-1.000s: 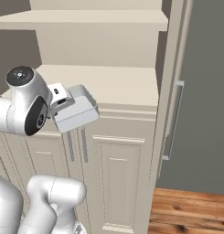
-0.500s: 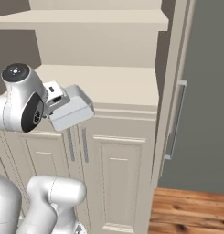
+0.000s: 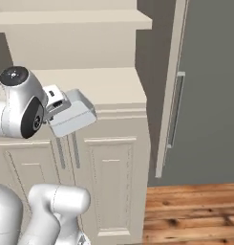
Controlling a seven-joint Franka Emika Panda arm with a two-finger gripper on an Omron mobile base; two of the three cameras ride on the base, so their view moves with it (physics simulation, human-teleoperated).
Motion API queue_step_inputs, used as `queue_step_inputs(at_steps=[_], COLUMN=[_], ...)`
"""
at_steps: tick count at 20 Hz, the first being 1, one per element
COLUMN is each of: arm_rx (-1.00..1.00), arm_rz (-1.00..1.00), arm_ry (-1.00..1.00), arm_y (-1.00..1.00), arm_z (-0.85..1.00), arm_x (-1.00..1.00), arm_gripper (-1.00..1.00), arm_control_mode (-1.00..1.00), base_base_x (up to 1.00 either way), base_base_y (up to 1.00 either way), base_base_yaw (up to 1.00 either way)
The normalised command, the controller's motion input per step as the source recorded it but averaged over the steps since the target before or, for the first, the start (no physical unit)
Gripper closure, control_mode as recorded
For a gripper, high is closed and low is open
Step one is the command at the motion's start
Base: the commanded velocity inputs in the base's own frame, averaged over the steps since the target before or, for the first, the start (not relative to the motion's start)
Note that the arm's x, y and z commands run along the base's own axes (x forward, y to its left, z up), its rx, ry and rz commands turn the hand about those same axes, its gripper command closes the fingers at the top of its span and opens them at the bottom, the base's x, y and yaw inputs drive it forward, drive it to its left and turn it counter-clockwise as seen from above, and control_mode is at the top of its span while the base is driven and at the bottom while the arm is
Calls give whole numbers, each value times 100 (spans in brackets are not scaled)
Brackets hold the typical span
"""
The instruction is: Retrieve the tupperware and aluminum foil from the cabinet and place them on the dining counter near the plate with squash and lemon wedge to prepare for storing leftovers.
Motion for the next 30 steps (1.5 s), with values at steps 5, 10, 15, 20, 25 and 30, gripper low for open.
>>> queue_step_inputs(at_steps=[5, 10, 15, 20, 25, 30], arm_rx=[0, 0, 0, 0, 0, 0], arm_rz=[0, 0, 0, 0, 0, 0], arm_ry=[0, 0, 0, 0, 0, 0], arm_y=[0, 0, 0, 0, 0, 0], arm_z=[0, 0, 0, 0, 0, 0], arm_x=[0, 0, 0, 0, 0, 0], arm_gripper=[100, 100, 100, 100, 100, 100], arm_control_mode=[100, 100, 100, 100, 100, 100], base_base_x=[-45, -67, -25, 24, 11, 20], base_base_y=[38, 49, -4, -84, -99, -78], base_base_yaw=[-72, -75, -65, -51, -48, -56])
